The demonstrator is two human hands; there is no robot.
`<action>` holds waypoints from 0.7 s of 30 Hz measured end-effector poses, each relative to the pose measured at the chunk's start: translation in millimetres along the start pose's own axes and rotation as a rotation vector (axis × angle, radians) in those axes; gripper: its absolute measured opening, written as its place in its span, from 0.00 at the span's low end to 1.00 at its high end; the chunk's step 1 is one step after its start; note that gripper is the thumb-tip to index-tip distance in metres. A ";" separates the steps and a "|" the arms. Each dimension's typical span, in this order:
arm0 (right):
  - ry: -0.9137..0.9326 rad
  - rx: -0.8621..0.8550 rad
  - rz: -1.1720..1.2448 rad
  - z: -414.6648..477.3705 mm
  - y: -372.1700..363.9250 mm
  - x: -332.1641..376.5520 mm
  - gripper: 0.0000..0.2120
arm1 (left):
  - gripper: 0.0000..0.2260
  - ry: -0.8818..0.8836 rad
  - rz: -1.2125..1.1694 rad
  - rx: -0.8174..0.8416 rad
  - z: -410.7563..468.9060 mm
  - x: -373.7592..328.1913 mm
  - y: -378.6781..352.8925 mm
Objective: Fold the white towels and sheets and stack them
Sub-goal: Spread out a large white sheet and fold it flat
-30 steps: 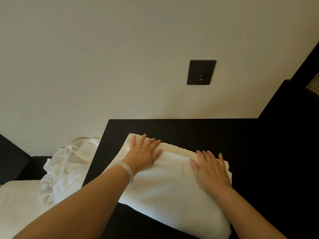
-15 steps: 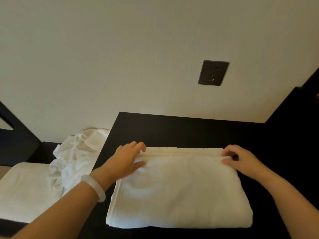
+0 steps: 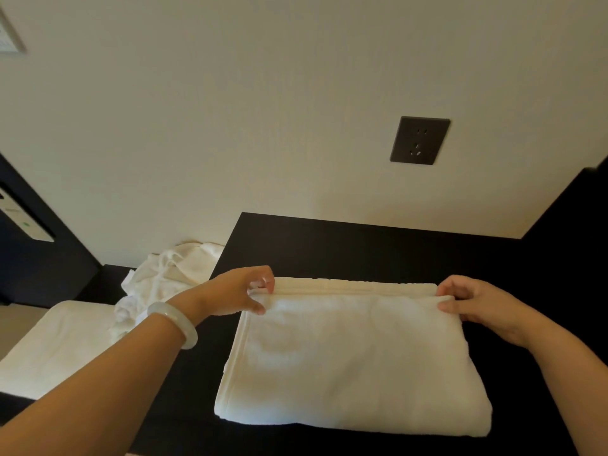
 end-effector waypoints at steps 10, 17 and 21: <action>-0.034 0.078 -0.048 3.0 -8.2 2.9 0.04 | 0.08 0.059 0.137 -0.059 4.7 -4.0 -5.1; 0.087 -0.028 -0.005 6.2 11.5 31.6 0.10 | 0.12 0.059 -0.712 -0.009 -7.7 9.9 28.0; 0.047 -0.114 -0.129 31.0 -11.9 22.9 0.05 | 0.08 0.298 -0.435 -0.213 26.4 28.0 12.5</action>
Point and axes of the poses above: each hand's wrist, its own z-axis towards the middle knuckle, its own y-axis out of the back of the hand, x = y × z, the point moved 7 cm from there along z, towards the middle knuckle, and after that the axes turned 7 degrees about y, right-handed, at the moved point
